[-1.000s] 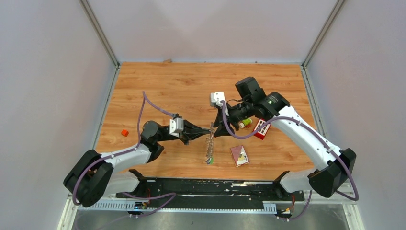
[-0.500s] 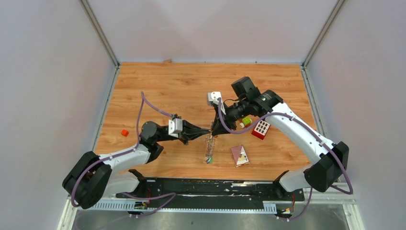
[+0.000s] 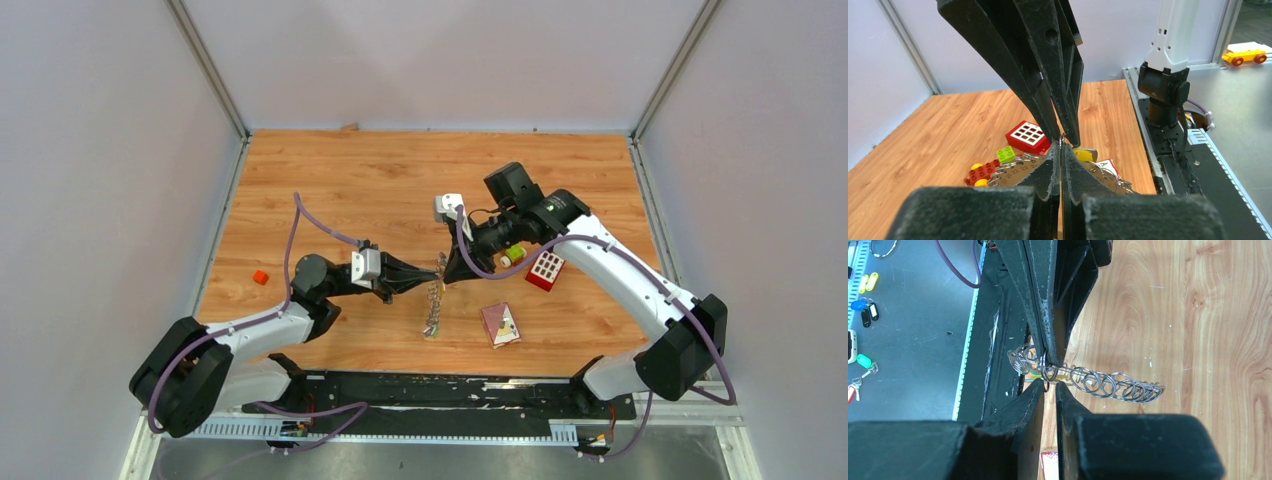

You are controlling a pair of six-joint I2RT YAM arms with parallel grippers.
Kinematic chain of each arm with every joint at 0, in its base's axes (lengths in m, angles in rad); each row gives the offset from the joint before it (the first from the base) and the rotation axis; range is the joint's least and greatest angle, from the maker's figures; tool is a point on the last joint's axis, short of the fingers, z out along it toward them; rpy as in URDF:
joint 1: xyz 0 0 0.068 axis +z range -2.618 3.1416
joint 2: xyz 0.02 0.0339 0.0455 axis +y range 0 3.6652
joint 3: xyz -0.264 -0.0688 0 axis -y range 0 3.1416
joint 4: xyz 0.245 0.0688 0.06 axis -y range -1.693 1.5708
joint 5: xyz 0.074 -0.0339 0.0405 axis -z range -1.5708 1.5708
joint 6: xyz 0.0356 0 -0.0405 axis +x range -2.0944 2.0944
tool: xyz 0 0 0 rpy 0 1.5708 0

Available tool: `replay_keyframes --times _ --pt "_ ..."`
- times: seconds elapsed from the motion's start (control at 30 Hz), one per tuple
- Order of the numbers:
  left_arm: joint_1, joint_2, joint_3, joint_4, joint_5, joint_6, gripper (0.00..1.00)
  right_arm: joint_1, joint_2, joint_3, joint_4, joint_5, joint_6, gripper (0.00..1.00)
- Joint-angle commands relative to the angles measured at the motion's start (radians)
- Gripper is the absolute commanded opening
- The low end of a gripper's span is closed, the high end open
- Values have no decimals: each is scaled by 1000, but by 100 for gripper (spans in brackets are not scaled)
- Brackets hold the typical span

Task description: Put the keys on the keyring

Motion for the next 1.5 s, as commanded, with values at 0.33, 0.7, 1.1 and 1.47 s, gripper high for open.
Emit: replay_keyframes --times 0.33,0.7,1.1,1.47 --pt "-5 -32 3 49 -10 24 0 -8 -16 -13 1 -53 -27 7" --pt "-5 -28 -1 77 4 20 0 -7 -8 -20 3 -62 -34 0" --pt "-5 -29 -11 129 15 0 0 -7 16 -24 8 -72 -32 0" --pt "-5 -29 -12 146 22 -13 0 -6 20 -27 12 -65 -31 0"
